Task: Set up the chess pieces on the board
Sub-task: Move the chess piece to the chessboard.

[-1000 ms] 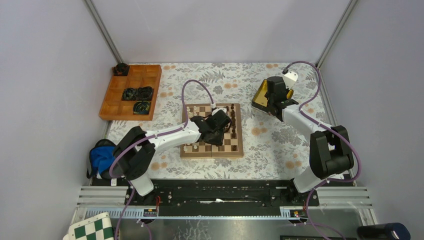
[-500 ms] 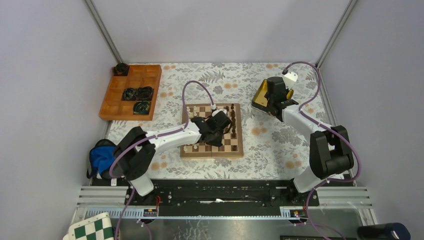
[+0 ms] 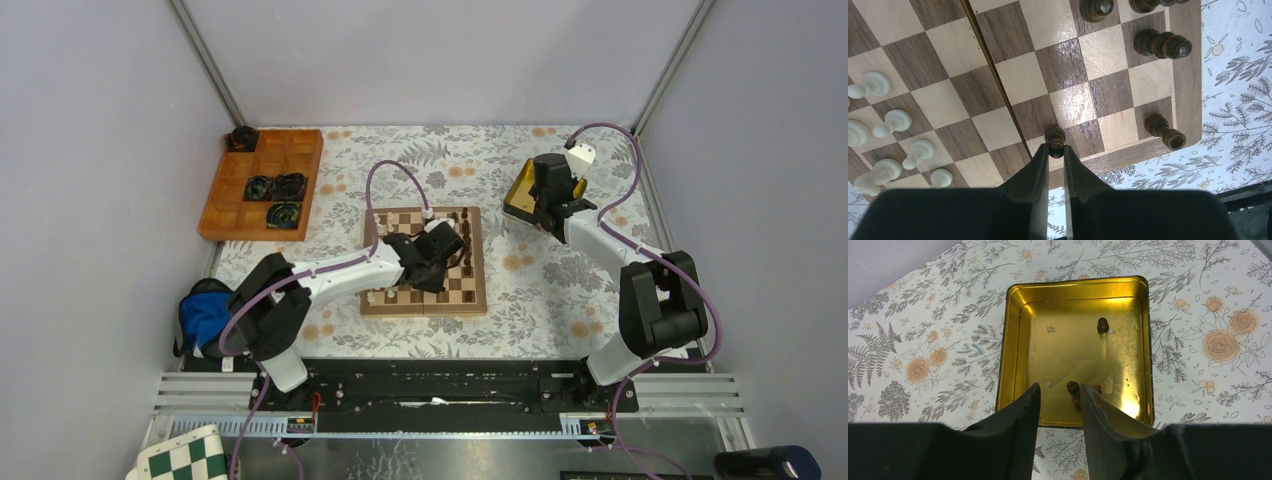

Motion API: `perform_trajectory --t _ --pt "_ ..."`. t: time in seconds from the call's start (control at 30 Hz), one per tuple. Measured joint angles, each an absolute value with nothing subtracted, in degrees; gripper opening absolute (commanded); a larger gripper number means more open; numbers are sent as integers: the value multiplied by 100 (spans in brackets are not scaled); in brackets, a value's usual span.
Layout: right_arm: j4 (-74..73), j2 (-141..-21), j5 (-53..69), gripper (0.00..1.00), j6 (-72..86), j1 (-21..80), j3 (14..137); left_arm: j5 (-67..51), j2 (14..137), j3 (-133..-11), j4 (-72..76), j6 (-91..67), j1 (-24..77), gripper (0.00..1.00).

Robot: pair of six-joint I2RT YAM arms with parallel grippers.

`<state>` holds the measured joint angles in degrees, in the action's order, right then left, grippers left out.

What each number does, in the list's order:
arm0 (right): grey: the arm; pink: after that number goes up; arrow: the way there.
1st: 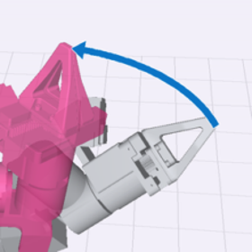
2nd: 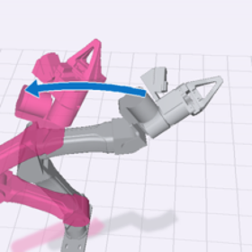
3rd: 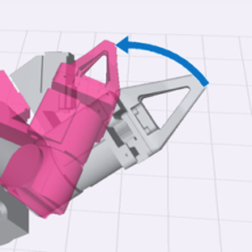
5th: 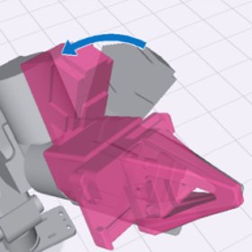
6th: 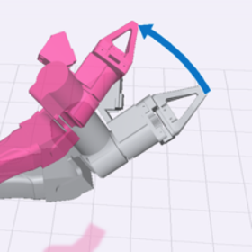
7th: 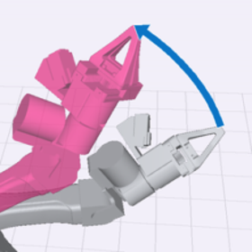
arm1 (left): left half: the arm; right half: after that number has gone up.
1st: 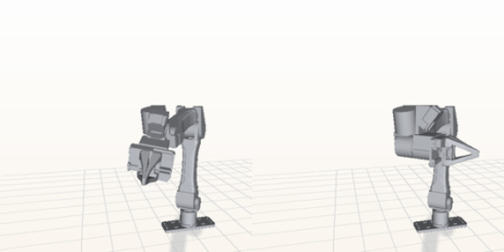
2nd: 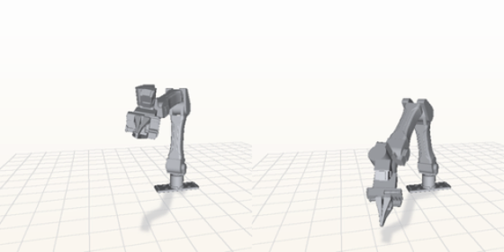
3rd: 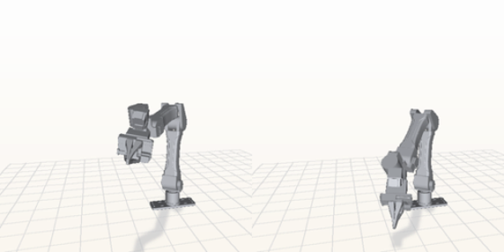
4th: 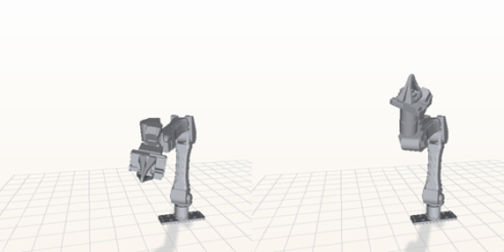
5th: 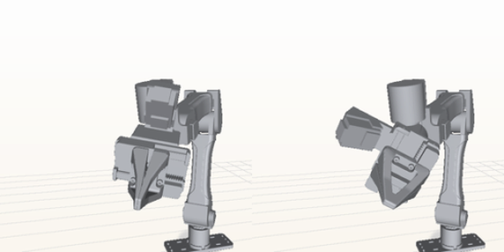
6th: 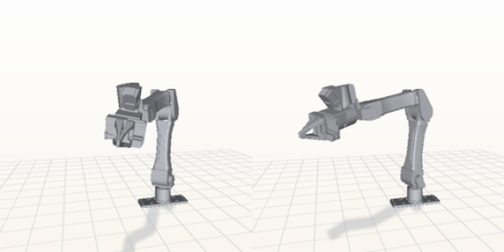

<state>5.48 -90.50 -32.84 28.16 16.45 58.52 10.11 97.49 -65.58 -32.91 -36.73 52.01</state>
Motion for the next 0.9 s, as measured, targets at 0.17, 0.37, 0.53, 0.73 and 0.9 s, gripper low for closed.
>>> perform_trajectory --t 0.17,0.37,0.53,0.73,0.9 --pt "545 -9052 -3284 41 2814 1645 5852 1083 9821 -6917 -3516 -3577 5214 7" --pt "541 -9113 -3286 42 2814 1632 5876 1100 10132 -7507 -3590 -3382 5216 7" --pt "534 -9188 -3286 42 2814 1570 5942 1100 10497 -7826 -3605 -3242 5218 7" --pt "526 -9207 -3286 42 2814 1476 6005 1103 10879 -8075 -3642 -3133 5242 7" --pt "526 -9209 -3284 42 2814 1431 6005 1135 11004 -8256 -3682 -3100 5247 7"
